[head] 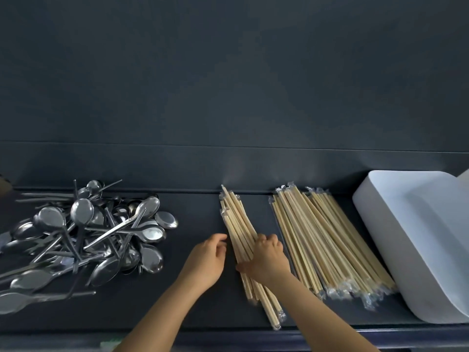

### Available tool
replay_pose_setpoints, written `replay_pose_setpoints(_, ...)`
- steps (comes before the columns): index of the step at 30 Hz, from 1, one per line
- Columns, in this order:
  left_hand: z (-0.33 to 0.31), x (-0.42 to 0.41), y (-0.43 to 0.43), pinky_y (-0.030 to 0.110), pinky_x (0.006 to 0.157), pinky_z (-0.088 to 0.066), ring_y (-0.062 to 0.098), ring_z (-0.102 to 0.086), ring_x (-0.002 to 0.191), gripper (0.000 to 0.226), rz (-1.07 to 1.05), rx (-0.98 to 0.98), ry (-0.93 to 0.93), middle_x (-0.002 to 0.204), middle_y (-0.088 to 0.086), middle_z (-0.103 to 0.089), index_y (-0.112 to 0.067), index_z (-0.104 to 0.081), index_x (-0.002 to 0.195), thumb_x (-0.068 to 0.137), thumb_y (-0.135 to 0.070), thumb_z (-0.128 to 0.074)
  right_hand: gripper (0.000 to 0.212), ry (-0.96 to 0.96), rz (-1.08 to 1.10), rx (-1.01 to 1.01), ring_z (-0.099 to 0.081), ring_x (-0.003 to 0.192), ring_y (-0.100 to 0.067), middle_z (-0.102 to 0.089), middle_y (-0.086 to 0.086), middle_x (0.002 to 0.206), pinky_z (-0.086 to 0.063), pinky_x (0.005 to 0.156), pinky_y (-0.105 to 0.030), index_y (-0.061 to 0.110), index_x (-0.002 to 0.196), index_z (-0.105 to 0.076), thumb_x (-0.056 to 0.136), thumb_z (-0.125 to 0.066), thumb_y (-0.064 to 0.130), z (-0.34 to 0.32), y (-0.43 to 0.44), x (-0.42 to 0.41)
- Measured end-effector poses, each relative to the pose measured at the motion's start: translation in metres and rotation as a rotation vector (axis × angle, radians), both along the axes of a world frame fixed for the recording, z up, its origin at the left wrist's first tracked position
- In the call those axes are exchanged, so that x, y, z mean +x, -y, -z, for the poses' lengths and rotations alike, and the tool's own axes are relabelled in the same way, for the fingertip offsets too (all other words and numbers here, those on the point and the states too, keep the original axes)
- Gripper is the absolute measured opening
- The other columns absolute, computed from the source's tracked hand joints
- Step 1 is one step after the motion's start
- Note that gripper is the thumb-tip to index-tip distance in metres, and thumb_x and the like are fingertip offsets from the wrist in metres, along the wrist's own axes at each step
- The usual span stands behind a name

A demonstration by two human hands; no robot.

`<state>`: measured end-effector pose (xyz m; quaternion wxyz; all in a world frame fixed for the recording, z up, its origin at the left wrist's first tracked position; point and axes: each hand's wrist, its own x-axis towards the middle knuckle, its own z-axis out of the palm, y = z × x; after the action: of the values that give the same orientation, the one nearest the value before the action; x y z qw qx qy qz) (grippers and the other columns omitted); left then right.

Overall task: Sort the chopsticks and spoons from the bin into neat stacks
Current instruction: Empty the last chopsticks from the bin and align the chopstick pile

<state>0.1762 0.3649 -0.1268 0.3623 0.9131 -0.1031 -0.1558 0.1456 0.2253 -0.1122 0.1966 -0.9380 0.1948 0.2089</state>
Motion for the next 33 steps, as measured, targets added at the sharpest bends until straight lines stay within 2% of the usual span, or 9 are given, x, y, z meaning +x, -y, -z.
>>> replay_pose_setpoints(7, 0.004, 0.008, -0.023, 0.02, 0.094, -0.041, 0.011, -0.056, 0.112, 0.039, -0.127, -0.087, -0.122, 0.124, -0.001, -0.061, -0.014, -0.05, 0.132, 0.094, -0.025, -0.054, 0.055, -0.024, 0.034, -0.059, -0.05, 0.119, -0.028, -0.048, -0.01, 0.128, -0.045, 0.09, -0.035, 0.01, 0.123, -0.037, 0.082, -0.069, 0.026, -0.001, -0.01, 0.014)
replay_pose_setpoints(13, -0.001, 0.02, -0.019, 0.033, 0.1, -0.043, 0.017, -0.052, 0.118, 0.061, -0.401, -0.601, -0.511, 0.134, 0.006, -0.051, -0.007, -0.042, 0.137, 0.088, -0.038, -0.062, 0.037, -0.028, -0.047, -0.101, -0.058, 0.105, -0.025, -0.058, -0.006, 0.114, -0.043, 0.073, -0.03, 0.012, 0.117, -0.05, 0.083, -0.063, 0.017, -0.002, -0.002, 0.013)
replay_pose_setpoints(16, -0.006, 0.027, -0.012, 0.035, 0.105, -0.037, 0.021, -0.045, 0.128, 0.05, -0.452, -0.812, -0.657, 0.139, 0.008, -0.048, -0.007, -0.051, 0.128, 0.087, -0.034, -0.064, 0.028, -0.015, -0.057, -0.037, -0.058, 0.091, -0.022, -0.058, -0.003, 0.1, -0.041, 0.067, -0.028, 0.015, 0.104, -0.053, 0.079, -0.064, 0.021, 0.0, 0.003, 0.007)
replay_pose_setpoints(19, -0.014, 0.028, -0.002, 0.037, 0.11, -0.034, 0.02, -0.049, 0.124, 0.037, -0.429, -0.934, -0.727, 0.127, 0.005, -0.059, -0.012, -0.06, 0.116, 0.085, -0.031, -0.067, 0.022, 0.075, -0.065, 0.039, -0.052, 0.08, -0.019, -0.053, 0.001, 0.09, -0.039, 0.063, -0.027, 0.019, 0.091, -0.049, 0.076, -0.064, 0.024, -0.002, 0.008, 0.001)
replay_pose_setpoints(24, -0.061, 0.033, 0.023, 0.033, 0.093, -0.049, 0.017, -0.065, 0.101, 0.02, -0.38, -1.176, -0.452, 0.097, 0.003, -0.069, -0.016, -0.061, 0.103, 0.085, -0.01, -0.066, 0.022, 0.424, -0.091, 0.337, -0.045, 0.064, -0.015, -0.041, 0.003, 0.085, -0.04, 0.054, -0.026, 0.019, 0.074, -0.044, 0.076, -0.065, 0.012, -0.013, 0.005, -0.001)
replay_pose_setpoints(26, -0.086, 0.035, 0.032, 0.028, 0.091, -0.048, 0.016, -0.066, 0.1, 0.026, -0.232, -1.155, -0.262, 0.084, -0.005, -0.071, -0.02, -0.058, 0.109, 0.087, -0.007, -0.063, 0.024, 0.533, -0.021, 0.509, -0.046, 0.058, -0.015, -0.046, 0.002, 0.074, -0.043, 0.053, -0.034, 0.021, 0.073, -0.044, 0.077, -0.065, 0.009, -0.021, 0.004, 0.002)
replay_pose_setpoints(28, -0.107, 0.034, 0.037, 0.02, 0.083, -0.05, 0.011, -0.067, 0.093, 0.025, -0.044, -1.02, -0.067, 0.077, -0.009, -0.068, -0.022, -0.056, 0.107, 0.089, -0.007, -0.061, 0.024, 0.619, 0.029, 0.627, -0.047, 0.055, -0.012, -0.05, 0.004, 0.067, -0.042, 0.049, -0.028, 0.026, 0.079, -0.048, 0.078, -0.07, 0.014, -0.028, 0.006, 0.005)
replay_pose_setpoints(30, -0.117, 0.034, 0.039, 0.015, 0.077, -0.049, 0.006, -0.067, 0.086, 0.022, 0.096, -0.871, 0.073, 0.078, -0.011, -0.065, -0.026, -0.056, 0.104, 0.09, -0.009, -0.06, 0.033, 0.636, 0.062, 0.724, -0.057, 0.068, -0.002, -0.061, 0.011, 0.08, -0.045, 0.062, -0.014, 0.028, 0.101, -0.056, 0.077, -0.076, 0.019, -0.031, 0.01, 0.005)
replay_pose_setpoints(33, -0.115, 0.034, 0.038, 0.015, 0.078, -0.049, 0.007, -0.067, 0.086, 0.02, 0.151, -0.788, 0.106, 0.08, -0.012, -0.066, -0.029, -0.057, 0.103, 0.089, -0.015, -0.062, 0.063, 0.609, 0.084, 0.796, -0.058, 0.105, 0.002, -0.064, 0.013, 0.11, -0.044, 0.091, -0.015, 0.026, 0.129, -0.05, 0.074, -0.08, 0.018, -0.018, 0.017, 0.001)
